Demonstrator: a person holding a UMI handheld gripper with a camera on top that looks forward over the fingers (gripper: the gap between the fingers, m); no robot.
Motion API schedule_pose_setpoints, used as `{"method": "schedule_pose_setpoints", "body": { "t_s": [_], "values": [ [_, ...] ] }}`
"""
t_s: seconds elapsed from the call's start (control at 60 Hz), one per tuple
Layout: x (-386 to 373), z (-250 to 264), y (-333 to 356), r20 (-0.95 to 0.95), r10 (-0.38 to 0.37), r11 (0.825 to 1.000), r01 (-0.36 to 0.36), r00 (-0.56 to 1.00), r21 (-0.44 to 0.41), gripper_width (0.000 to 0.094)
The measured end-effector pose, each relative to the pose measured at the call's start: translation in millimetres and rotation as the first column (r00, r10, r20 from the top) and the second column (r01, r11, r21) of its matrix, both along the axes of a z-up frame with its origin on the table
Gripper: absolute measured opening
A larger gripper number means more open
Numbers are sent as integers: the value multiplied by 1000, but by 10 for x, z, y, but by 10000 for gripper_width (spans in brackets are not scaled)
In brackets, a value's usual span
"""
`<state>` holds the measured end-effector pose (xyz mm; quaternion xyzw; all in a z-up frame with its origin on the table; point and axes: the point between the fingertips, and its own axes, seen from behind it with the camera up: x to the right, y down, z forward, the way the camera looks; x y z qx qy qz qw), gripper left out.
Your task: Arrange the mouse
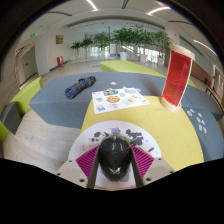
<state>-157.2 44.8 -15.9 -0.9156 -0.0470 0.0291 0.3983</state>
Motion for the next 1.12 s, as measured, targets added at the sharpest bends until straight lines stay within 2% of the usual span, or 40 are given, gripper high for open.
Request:
{"method": "schedule_pose_setpoints", "body": {
  "t_s": [0.05,0.117,0.283,0.4,0.533,0.6,0.717,0.817,0.917,1.117],
  "values": [
    [78,19,-9,25,-17,1000,17,1000,-19,662],
    [191,68,-9,62,-33,999,34,998,-17,855],
    [130,389,-391,-24,-1,1000,0,1000,-16,848],
    [64,759,-877,-42,66,998,-65,997,27,848],
    [46,1078,-1429,8,159,983,-159,987,88,849],
    [105,1231,-1648,36,160,980,-163,987,116,841],
    [195,1398,-1929,107,202,961,-218,974,171,837],
    [333,1370,-2026,50,170,968,-177,984,176,832],
    [541,1208,-2053,58,153,979,-159,987,128,842],
    [410,999,-2045,-74,172,979,-162,982,123,832]
  ]
}}
